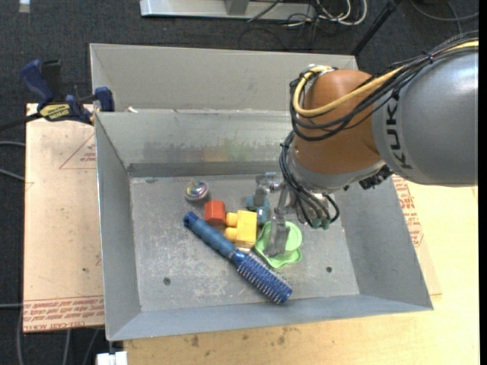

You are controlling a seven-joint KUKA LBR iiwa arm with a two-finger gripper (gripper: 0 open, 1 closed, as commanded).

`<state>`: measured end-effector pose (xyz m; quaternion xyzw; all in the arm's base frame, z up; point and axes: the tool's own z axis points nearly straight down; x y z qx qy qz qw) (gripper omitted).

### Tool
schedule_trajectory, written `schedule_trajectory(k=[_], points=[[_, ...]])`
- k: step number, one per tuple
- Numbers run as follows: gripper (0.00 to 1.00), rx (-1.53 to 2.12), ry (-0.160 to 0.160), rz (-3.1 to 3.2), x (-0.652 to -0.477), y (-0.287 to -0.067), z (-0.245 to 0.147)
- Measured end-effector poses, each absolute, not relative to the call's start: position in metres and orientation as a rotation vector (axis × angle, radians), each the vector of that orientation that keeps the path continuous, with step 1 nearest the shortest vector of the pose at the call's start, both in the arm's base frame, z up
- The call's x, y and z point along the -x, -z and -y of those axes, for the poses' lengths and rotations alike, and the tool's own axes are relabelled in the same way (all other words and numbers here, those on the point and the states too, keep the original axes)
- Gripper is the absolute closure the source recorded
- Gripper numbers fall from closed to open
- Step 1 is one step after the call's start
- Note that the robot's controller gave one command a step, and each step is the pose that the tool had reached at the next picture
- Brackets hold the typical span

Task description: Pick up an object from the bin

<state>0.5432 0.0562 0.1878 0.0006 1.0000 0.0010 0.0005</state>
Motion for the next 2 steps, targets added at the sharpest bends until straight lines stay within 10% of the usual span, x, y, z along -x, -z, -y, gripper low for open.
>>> schedule_trajectory(k=[1, 2], points=[[1.0, -0.002, -0.003, -3.141, -0.5432, -0.1878, -0.0562], [0.0, -0.002, -0.003, -3.141, -0.5432, -0.1878, -0.0562]])
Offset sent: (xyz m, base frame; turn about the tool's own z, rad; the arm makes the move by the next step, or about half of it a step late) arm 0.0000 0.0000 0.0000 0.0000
